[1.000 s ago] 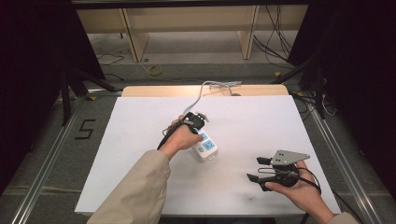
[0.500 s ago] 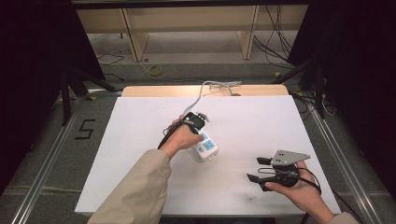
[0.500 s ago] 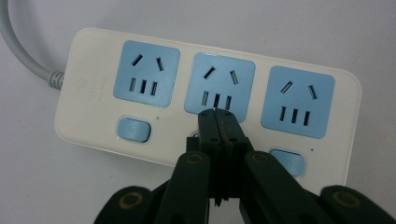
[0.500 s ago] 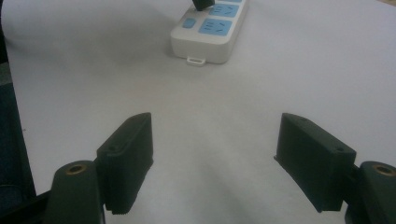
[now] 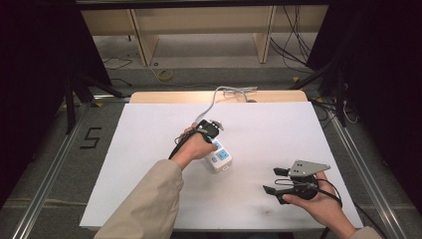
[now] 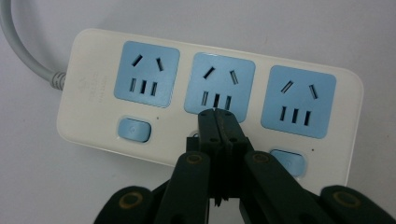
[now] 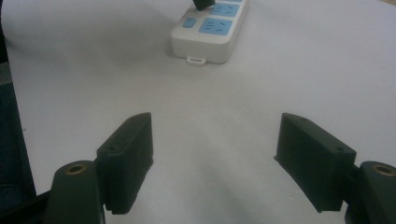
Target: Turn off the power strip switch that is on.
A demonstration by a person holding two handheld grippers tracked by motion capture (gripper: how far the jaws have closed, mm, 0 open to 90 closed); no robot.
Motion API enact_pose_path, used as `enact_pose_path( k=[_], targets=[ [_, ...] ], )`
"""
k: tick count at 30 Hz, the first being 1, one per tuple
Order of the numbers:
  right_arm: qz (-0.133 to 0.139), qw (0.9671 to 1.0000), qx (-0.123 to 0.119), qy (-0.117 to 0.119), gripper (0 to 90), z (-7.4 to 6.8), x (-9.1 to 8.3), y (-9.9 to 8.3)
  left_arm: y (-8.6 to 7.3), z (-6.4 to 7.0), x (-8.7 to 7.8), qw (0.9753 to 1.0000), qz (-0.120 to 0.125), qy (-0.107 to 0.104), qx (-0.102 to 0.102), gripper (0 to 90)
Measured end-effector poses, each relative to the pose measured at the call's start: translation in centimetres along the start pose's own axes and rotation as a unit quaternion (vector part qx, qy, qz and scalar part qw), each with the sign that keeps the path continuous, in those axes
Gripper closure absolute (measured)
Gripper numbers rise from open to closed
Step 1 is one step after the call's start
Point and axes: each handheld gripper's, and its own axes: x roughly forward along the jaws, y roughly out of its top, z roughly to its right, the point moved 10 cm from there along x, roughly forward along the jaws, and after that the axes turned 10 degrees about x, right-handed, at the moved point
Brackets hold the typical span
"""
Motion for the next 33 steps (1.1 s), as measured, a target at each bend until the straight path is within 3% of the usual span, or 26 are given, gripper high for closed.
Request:
enact_pose_path(
  k=[26, 31, 33],
  targets=[
    [0.005, 1.0, 0.0, -0.001, 27.7, 0.13, -0.18, 0.13, 0.14, -0.04, -0.01, 1.0, 0.006, -0.006, -0.003, 90.0],
    [0.006, 1.0, 0.001, -0.001, 27.7, 0.12, -0.22, 0.16, 0.63, 0.04, -0.55, 0.9993, 0.031, -0.017, -0.013, 90.0],
    [0.006, 1.0, 0.002, -0.002, 27.7, 0.14, -0.21, 0.17, 0.5, -0.1, -0.63, 0.9994, 0.03, -0.013, -0.007, 90.0]
  ],
)
